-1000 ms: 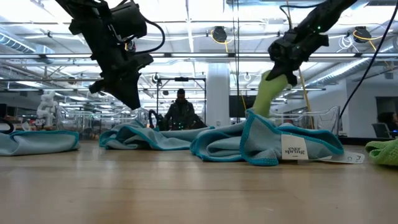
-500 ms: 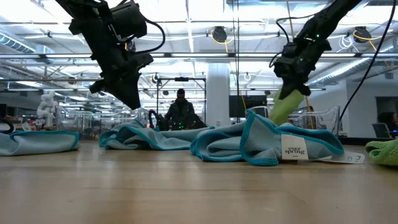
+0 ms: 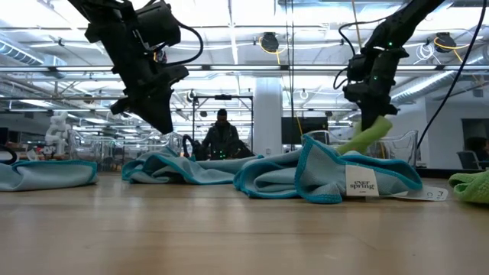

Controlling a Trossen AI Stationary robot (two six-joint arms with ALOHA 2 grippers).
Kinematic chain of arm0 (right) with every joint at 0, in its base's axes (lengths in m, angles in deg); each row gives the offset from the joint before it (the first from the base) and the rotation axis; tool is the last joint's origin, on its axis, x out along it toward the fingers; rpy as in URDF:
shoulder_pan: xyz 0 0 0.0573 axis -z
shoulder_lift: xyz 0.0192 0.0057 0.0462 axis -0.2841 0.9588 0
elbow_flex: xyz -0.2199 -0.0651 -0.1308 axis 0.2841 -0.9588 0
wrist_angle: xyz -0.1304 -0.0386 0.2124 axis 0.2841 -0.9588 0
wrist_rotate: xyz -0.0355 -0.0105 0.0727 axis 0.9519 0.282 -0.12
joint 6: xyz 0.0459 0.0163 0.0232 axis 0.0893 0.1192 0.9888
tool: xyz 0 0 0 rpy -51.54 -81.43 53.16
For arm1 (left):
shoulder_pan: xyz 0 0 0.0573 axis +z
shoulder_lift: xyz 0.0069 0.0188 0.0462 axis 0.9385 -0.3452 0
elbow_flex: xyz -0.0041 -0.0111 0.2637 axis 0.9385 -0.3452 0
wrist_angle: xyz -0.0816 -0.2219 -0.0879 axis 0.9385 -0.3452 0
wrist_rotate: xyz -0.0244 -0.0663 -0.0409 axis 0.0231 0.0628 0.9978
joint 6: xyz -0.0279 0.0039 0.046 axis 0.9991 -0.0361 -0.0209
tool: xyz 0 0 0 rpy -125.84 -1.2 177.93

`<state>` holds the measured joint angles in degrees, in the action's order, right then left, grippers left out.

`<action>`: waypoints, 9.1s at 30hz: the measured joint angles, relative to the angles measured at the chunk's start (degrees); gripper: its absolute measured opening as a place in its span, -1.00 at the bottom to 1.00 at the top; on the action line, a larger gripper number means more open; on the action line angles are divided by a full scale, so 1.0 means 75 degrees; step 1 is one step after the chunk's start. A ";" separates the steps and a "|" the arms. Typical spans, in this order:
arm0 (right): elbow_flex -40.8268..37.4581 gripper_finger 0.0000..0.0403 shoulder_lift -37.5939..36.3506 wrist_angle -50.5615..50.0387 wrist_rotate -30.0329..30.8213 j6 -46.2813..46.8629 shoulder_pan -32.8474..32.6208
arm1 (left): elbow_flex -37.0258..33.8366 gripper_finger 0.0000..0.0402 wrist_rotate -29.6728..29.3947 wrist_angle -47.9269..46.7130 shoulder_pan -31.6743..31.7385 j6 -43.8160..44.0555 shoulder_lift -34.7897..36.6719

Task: Sort microfiber towel by color & place in baskets
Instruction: Stack the left green towel on top of the green towel in the right transparent bin, then fold the green towel

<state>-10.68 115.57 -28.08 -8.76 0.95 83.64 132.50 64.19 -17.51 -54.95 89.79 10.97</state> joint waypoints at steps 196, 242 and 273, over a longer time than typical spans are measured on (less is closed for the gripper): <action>0.2192 -1.00 -0.4367 -0.1528 0.8278 0.5162 -1.2782 | 0.8244 0.09 -0.0670 0.1762 -0.2915 -0.2184 -0.4733; 0.2192 -1.00 -0.5299 0.1676 0.8059 0.1685 -1.2039 | 0.9611 -0.49 0.0161 0.1060 -0.1900 -0.3615 -0.4398; 0.2165 -1.00 -0.4812 0.3334 0.8813 0.1201 -1.2045 | 0.6440 0.34 -0.1308 0.3131 -0.2559 -0.2003 -0.4409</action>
<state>5.56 79.48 -3.08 57.34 9.95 -6.70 180.80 54.38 5.97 -74.15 74.77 -22.10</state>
